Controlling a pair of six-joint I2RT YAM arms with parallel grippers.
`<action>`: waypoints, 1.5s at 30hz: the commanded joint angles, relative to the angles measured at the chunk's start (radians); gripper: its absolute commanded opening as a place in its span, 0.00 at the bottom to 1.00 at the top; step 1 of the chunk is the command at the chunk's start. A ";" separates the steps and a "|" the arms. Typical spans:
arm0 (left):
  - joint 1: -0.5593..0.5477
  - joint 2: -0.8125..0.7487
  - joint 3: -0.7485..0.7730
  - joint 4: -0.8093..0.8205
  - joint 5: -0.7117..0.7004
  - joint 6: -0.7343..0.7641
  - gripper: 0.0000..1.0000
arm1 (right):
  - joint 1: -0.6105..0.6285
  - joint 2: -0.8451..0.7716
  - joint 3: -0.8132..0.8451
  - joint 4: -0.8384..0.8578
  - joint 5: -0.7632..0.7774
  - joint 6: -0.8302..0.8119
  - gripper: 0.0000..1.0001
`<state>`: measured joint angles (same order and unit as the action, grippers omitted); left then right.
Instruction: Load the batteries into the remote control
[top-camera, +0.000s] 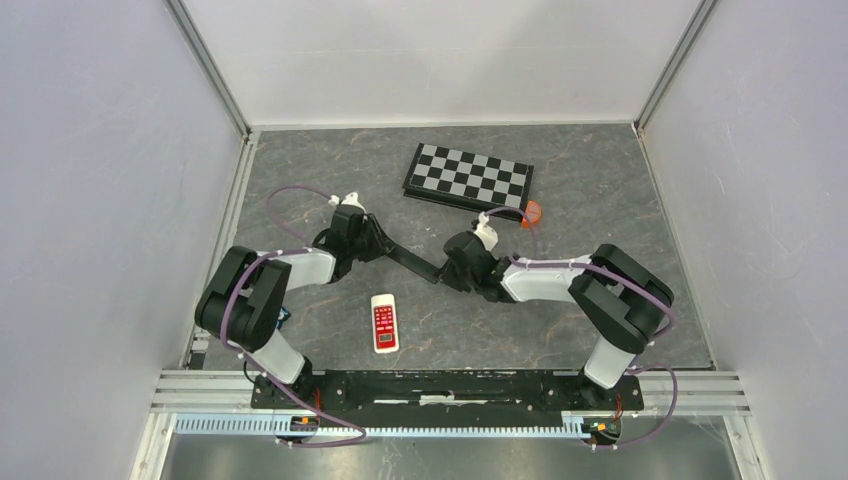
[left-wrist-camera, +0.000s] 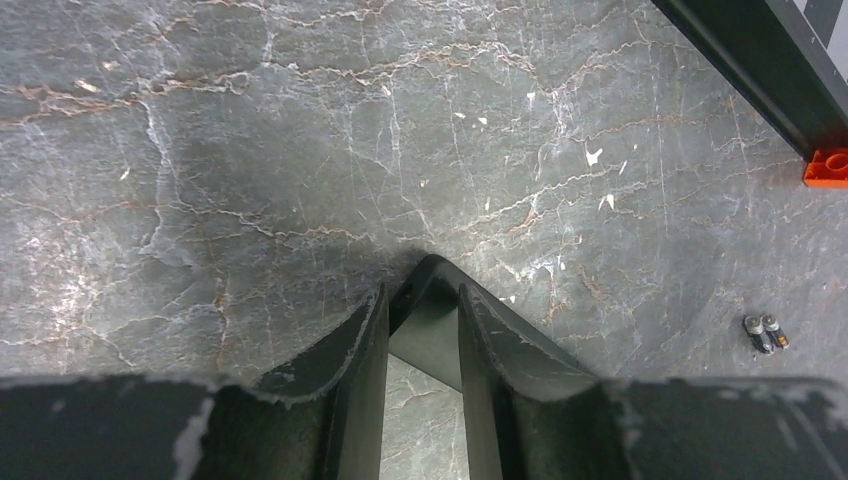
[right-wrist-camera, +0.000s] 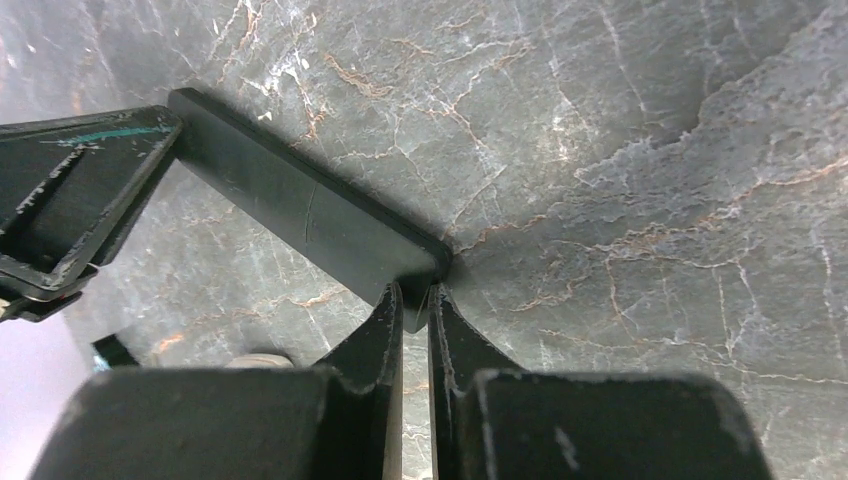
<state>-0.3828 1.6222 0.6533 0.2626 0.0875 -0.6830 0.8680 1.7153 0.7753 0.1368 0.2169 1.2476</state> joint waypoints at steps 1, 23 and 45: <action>-0.097 0.030 -0.060 -0.048 0.278 -0.058 0.36 | 0.029 0.125 0.134 -0.085 -0.016 -0.061 0.00; -0.002 -0.118 0.197 -0.411 0.029 -0.011 0.49 | -0.029 -0.217 -0.005 -0.025 -0.001 -0.616 0.72; 0.016 -0.556 0.202 -0.902 -0.167 -0.075 1.00 | -0.073 0.153 0.330 -0.161 -0.465 -1.607 0.83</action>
<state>-0.3702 1.1137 0.8444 -0.5659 -0.0769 -0.7326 0.8021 1.8397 1.0458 0.0021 -0.1707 -0.2905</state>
